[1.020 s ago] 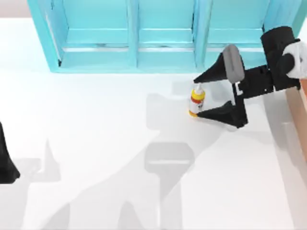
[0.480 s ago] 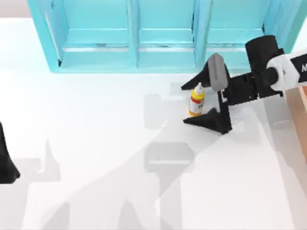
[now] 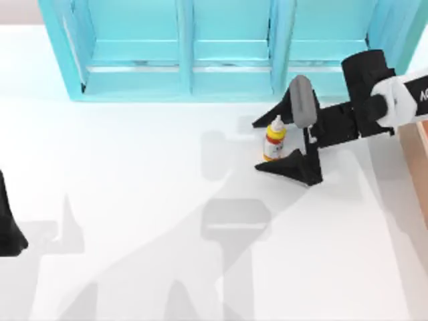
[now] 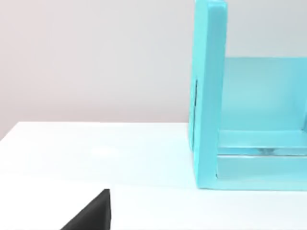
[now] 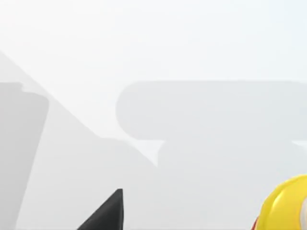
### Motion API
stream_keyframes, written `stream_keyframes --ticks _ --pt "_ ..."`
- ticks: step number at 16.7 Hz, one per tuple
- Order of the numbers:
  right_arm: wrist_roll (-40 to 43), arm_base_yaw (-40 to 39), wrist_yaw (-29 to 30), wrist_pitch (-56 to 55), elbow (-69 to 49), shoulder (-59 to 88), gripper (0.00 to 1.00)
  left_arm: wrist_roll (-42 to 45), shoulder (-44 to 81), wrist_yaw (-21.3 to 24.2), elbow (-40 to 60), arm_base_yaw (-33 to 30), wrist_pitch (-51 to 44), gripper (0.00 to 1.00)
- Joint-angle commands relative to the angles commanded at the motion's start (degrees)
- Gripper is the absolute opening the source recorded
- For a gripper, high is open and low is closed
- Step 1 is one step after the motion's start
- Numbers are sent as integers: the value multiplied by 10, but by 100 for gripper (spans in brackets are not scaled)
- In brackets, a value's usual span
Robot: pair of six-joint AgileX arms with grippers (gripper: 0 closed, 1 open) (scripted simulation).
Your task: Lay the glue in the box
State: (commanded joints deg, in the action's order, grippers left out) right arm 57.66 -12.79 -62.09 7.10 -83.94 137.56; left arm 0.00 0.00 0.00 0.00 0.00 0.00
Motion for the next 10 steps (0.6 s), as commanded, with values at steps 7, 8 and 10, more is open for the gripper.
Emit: stream_keyframes --ticks 7,8,10 --pt "0 0 0 0 0 0 25 0 0 0 0 0 0 100" --pt "0 0 0 0 0 0 17 0 0 0 0 0 0 100" --pt "0 0 0 0 0 0 2 0 0 0 0 0 0 100"
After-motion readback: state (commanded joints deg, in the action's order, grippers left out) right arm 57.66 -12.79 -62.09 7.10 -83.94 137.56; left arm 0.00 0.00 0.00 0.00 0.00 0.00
